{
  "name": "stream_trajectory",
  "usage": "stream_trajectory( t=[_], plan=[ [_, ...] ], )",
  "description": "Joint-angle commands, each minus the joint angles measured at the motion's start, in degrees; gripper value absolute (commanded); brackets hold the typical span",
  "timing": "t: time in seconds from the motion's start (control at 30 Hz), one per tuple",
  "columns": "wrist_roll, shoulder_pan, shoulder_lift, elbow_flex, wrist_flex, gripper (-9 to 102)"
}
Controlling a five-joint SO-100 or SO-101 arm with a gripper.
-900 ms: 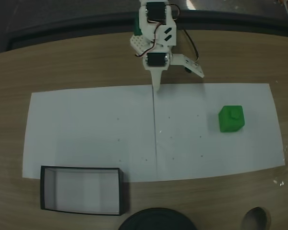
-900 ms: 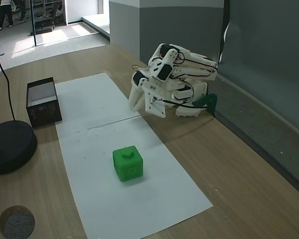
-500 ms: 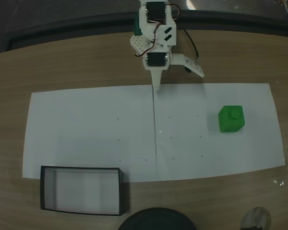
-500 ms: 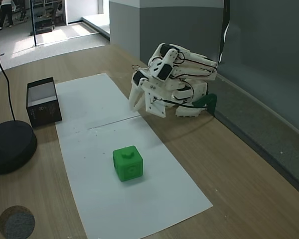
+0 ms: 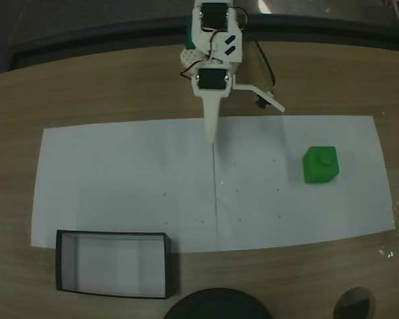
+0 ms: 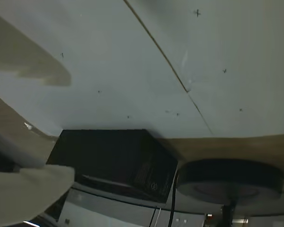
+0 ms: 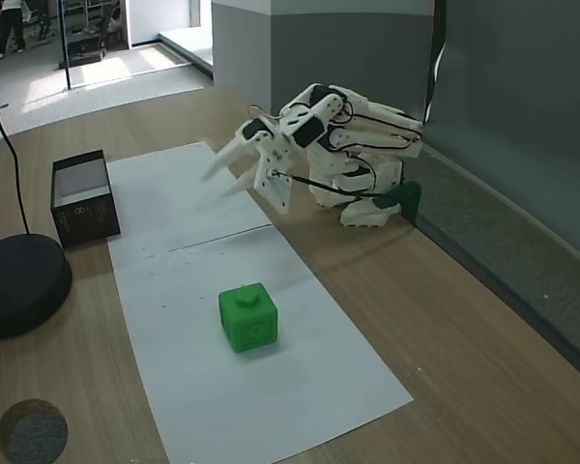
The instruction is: Grab a green square and put it in the box.
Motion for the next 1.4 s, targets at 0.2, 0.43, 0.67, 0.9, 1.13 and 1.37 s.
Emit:
stream_trajectory(
  t=[0.2,0.43,0.67,0.9,1.13,1.37],
  plan=[
    [-0.3,-9.5,-4.7,-19.2,2.9,25],
    [-9.3,-23.6,-34.5,-36.3,15.1,38],
    [-11.3,-30.2,-65.1,-51.8,18.1,39],
    [-10.9,-31.5,-88.6,-65.6,18.5,39],
    [-9.1,-32.9,-104.6,-76.6,19.8,39],
    [-8.9,-38.2,-112.5,-86.4,26.5,44]
  ],
)
